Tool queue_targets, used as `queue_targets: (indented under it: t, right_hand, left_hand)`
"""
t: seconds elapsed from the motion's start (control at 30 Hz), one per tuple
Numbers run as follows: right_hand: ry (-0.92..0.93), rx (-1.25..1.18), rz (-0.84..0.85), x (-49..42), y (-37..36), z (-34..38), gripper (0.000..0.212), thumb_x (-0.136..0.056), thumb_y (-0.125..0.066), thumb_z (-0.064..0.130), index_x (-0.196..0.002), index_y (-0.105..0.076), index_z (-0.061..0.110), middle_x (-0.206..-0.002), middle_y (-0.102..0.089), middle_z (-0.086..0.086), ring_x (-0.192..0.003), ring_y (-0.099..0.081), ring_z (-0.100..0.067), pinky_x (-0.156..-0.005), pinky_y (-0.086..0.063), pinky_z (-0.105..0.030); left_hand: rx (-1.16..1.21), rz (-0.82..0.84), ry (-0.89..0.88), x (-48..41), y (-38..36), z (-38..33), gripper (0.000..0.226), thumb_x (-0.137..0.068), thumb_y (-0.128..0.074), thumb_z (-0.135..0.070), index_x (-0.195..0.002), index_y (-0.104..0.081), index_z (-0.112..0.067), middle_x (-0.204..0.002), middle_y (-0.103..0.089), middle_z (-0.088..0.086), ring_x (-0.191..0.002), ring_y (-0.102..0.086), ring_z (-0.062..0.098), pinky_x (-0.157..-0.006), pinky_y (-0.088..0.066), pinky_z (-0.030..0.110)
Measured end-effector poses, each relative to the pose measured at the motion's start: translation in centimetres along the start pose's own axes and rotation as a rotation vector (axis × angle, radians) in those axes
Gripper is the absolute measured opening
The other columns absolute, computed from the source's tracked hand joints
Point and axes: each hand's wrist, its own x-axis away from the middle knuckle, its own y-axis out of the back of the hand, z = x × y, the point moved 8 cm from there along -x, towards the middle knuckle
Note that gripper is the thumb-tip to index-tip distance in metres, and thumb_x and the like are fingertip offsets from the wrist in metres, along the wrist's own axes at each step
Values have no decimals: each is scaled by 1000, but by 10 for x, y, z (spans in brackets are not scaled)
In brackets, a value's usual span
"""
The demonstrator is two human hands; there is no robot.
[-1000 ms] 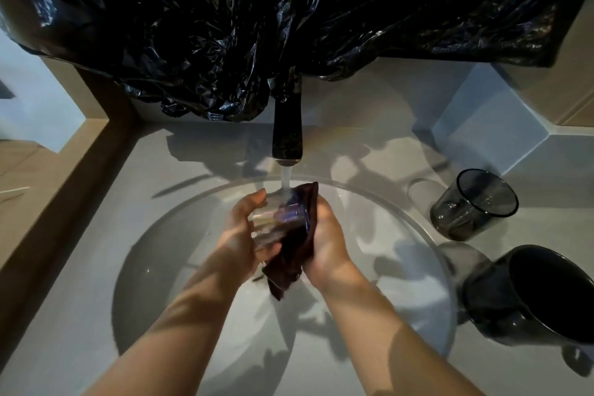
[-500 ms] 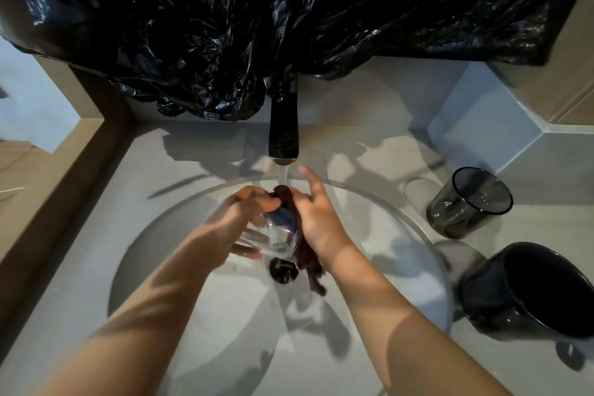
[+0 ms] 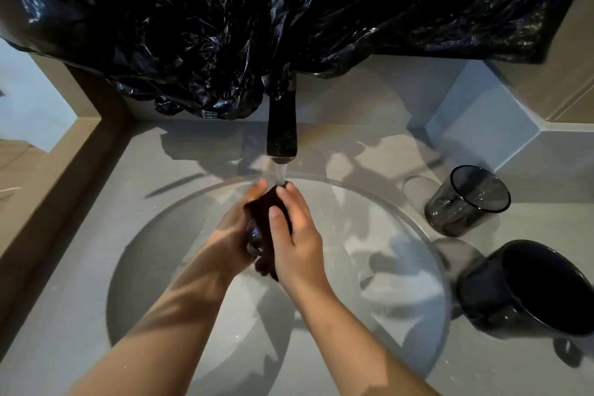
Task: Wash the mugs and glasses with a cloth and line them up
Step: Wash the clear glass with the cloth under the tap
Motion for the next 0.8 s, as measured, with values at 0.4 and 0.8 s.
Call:
queue_targets:
  t: [0.4,0.8]
  right_hand:
    - [-277,-378,-104,-54,27,-7,17,-95,-55,26,-82,-49,17,-87,-57,-14,-77,-59,-26,-74,-51,-35]
    - [-204,-223,444,-28,21,-8,20,-82,-67,1,-91,-68,19,-84,-72,3,-79,-68,-13,-72,-53,-25]
  left_hand:
    - [-236,185,18,6,-4,-8,62,-75,-62,-47,-118,-61,-1,-107,-64,26,-85,-66,32,-70,-56,36]
    - [-142,422,228,15,-15,-11,49,-70,-73,-45,-96,-74,-3,-87,-71,13,-74,-67,24,-73,-55,33]
